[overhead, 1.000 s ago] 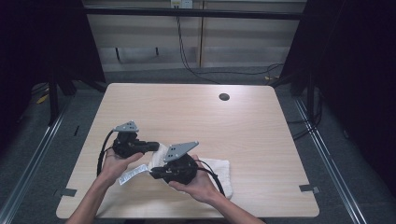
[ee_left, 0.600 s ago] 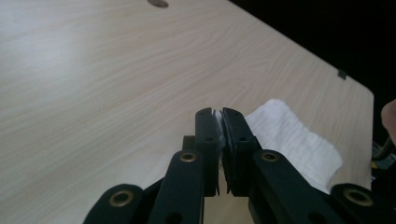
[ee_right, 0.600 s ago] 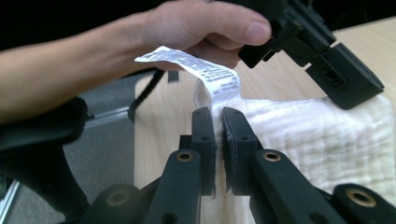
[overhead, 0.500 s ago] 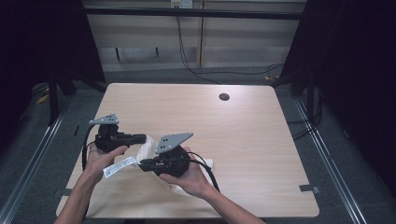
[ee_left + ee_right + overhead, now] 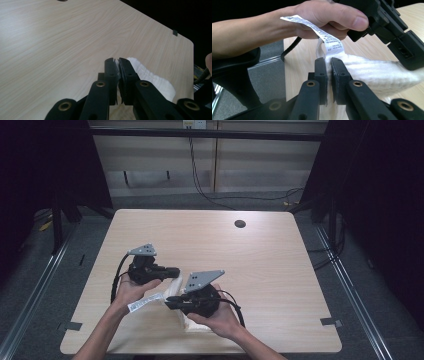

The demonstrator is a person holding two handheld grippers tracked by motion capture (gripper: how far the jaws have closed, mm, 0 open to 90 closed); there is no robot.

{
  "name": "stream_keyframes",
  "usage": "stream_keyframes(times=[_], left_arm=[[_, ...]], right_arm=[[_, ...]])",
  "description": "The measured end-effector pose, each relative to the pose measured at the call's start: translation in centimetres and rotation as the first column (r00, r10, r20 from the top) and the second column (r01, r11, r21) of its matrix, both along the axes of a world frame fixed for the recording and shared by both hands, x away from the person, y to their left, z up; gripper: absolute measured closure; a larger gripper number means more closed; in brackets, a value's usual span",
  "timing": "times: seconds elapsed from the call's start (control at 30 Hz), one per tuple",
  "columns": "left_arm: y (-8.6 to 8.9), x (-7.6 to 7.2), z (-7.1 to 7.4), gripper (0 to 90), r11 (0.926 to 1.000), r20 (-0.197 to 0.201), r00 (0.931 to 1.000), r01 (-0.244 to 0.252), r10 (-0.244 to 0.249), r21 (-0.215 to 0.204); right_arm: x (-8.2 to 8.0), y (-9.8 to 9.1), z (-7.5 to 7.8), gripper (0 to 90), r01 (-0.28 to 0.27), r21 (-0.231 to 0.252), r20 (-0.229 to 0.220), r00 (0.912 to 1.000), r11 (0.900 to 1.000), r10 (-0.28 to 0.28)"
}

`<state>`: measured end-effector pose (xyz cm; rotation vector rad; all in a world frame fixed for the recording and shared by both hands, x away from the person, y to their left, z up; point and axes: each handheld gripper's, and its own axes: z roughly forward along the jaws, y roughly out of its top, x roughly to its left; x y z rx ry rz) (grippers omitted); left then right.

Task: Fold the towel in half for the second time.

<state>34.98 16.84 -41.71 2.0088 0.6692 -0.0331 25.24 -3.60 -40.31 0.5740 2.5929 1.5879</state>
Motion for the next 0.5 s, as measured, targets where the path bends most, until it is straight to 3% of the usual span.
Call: stream_keyframes(times=[0.17, 0.3, 0.5], left_arm=[[-2.5, 0.4, -1.0, 85.9, 0.9991, -0.016, 0.9996, 0.024, -0.023, 0.036], [-4.4, 0.4, -1.8, 85.8, 0.9968, -0.018, 0.9993, 0.034, -0.033, 0.072], [-6.2, 0.5, -2.0, 85.7, 0.9955, -0.024, 0.9987, 0.047, -0.045, 0.083]], right_arm=[[-0.1, -1.8, 0.1, 84.2, 0.040, -0.015, -0.005, 0.9992, 0.9991, -0.041], [-0.3, -3.2, -0.8, 84.2, 0.078, -0.021, -0.018, 0.9968, 0.9968, -0.078], [-1.2, -4.9, -1.9, 83.8, 0.121, -0.040, -0.018, 0.9924, 0.9919, -0.122]])
